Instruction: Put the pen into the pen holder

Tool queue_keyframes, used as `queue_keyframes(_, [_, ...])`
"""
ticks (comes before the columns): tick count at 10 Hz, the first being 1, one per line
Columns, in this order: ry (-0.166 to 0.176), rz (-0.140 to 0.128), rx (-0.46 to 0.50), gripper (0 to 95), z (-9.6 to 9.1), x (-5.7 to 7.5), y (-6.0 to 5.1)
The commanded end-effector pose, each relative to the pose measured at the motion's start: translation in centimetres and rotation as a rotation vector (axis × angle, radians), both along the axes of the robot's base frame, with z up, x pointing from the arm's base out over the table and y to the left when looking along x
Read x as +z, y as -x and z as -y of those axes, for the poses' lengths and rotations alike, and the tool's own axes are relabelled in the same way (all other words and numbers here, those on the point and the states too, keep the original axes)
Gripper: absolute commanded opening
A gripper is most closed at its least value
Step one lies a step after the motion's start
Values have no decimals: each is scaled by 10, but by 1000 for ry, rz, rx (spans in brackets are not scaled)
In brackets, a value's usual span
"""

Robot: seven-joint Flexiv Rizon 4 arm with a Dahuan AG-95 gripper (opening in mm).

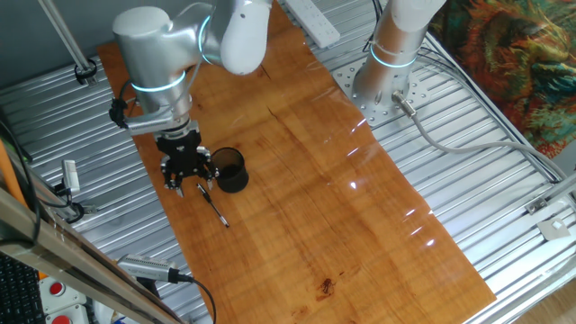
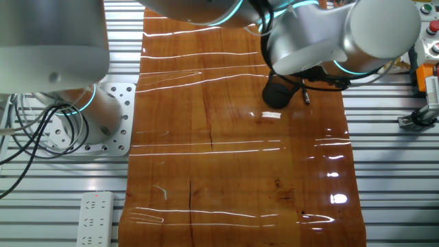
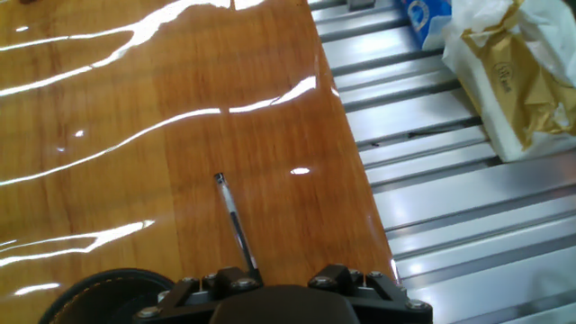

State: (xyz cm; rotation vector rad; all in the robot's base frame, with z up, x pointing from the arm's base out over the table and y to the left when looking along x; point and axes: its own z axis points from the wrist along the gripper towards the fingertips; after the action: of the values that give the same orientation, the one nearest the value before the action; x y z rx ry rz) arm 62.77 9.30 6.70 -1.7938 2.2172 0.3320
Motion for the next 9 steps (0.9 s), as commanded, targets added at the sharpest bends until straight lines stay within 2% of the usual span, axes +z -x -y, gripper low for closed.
queue_keyframes(1, [18, -4, -5, 570, 0, 1, -2])
queue_keyframes(2, [22, -21, -19, 570, 0, 2, -2])
queue_keyframes(4, [87, -67, -137, 570, -1, 14, -1])
queue_keyframes(6, [132, -124, -380, 570, -3, 36, 2])
queue_keyframes(8, [113, -183, -611, 570, -3, 46, 4])
queue_keyframes(9, [124, -210, -744, 570, -4, 50, 5])
